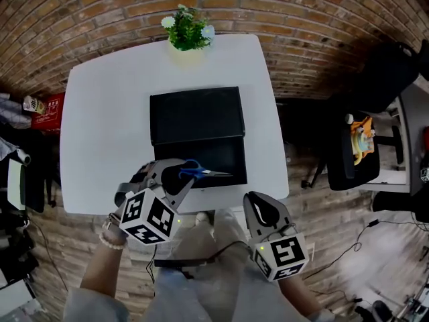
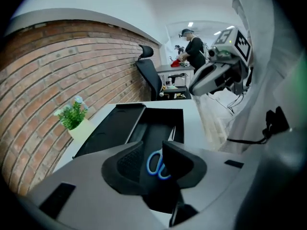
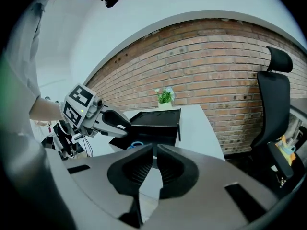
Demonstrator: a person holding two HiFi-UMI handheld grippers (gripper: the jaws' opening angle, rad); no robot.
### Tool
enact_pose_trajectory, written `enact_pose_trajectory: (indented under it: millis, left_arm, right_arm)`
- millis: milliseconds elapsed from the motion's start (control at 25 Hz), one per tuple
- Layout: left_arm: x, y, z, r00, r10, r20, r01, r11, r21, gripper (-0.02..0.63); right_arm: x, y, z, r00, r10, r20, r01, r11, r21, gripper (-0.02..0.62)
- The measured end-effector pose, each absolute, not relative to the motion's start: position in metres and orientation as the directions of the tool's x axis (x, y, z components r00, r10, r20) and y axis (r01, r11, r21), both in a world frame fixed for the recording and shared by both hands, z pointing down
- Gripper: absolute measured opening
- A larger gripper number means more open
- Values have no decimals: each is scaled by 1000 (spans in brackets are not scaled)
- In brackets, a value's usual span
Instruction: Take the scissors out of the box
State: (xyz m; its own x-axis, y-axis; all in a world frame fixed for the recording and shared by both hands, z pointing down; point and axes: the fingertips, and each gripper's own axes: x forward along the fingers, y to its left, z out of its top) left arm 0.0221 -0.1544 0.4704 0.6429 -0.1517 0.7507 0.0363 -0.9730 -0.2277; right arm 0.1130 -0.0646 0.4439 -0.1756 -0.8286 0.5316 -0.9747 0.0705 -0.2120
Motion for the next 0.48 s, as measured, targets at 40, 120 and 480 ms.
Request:
enact_pose_trajectory:
  millis: [40, 120, 480]
  left_arm:
    - [22, -154, 476, 626, -131, 769, 73, -972, -224, 114]
    - [22, -152, 487, 589, -83, 803, 145, -968, -207, 114]
    - [27, -148, 520, 442, 5, 897, 370, -912, -178, 121]
  right_arm:
    - [115, -65, 443, -170, -831, 530, -975, 64, -214, 55]
    - [119, -65, 441, -165, -834, 526, -972, 48, -228, 55]
    - [134, -67, 431, -144, -854, 500, -965, 8, -264, 55]
